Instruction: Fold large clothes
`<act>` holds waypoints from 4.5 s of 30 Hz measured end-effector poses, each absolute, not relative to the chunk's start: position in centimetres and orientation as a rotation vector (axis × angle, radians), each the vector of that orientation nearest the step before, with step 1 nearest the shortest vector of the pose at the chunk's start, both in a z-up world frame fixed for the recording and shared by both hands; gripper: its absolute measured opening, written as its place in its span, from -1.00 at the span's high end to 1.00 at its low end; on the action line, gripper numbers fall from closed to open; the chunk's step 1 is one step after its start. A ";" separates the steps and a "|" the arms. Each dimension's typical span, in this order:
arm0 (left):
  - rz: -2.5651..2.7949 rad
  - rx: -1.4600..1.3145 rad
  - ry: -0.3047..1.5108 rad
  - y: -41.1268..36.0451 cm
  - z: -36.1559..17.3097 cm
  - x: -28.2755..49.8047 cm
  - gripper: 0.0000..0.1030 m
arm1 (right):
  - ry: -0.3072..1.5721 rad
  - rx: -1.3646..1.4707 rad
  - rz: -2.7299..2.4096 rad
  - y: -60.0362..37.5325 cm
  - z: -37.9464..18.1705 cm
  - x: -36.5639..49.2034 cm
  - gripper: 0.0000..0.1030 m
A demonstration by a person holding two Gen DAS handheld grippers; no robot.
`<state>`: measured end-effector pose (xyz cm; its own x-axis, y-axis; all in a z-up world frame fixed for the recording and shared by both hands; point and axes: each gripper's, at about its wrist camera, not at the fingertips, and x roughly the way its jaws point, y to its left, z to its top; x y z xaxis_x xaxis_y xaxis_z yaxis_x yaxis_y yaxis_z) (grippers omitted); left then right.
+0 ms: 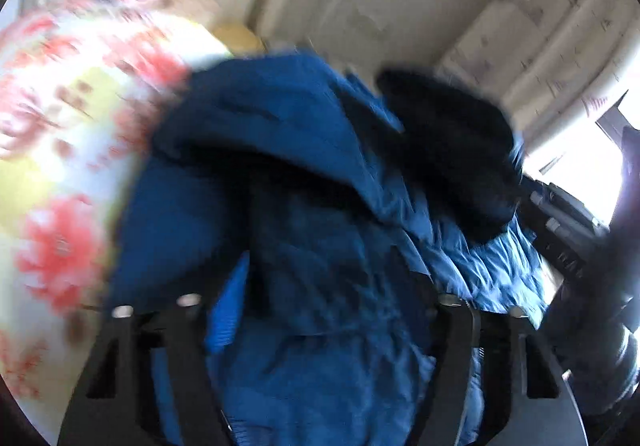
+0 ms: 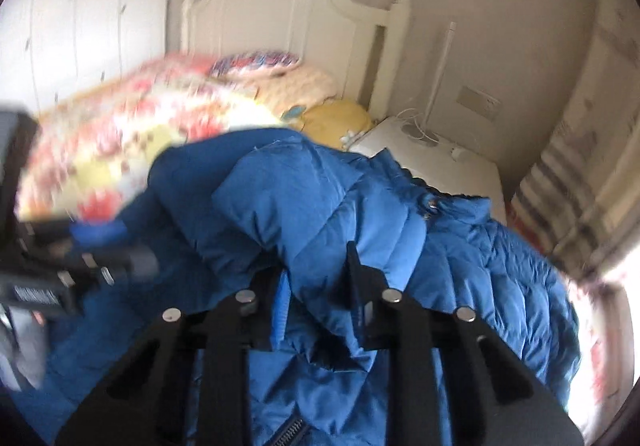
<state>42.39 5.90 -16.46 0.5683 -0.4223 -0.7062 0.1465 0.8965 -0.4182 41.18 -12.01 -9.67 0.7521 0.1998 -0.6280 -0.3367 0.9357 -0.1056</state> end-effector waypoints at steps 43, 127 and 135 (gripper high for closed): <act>-0.007 -0.594 0.628 15.7 -15.7 40.5 0.42 | 0.561 0.626 0.128 -33.2 -11.8 34.4 0.72; -0.079 0.049 0.925 -1.2 -16.7 59.4 -0.91 | 0.842 0.059 -0.054 -26.5 -13.8 47.5 -0.20; -0.082 0.042 0.923 -1.1 -16.7 59.5 -0.91 | 0.849 0.009 -0.017 -26.5 -13.7 45.1 -0.54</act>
<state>59.54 -1.14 -16.69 0.6002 -0.0526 -0.7981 0.0890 0.9960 0.0012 45.05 -26.48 -13.68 0.6609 -0.0114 -0.7504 0.0188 0.9998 0.0013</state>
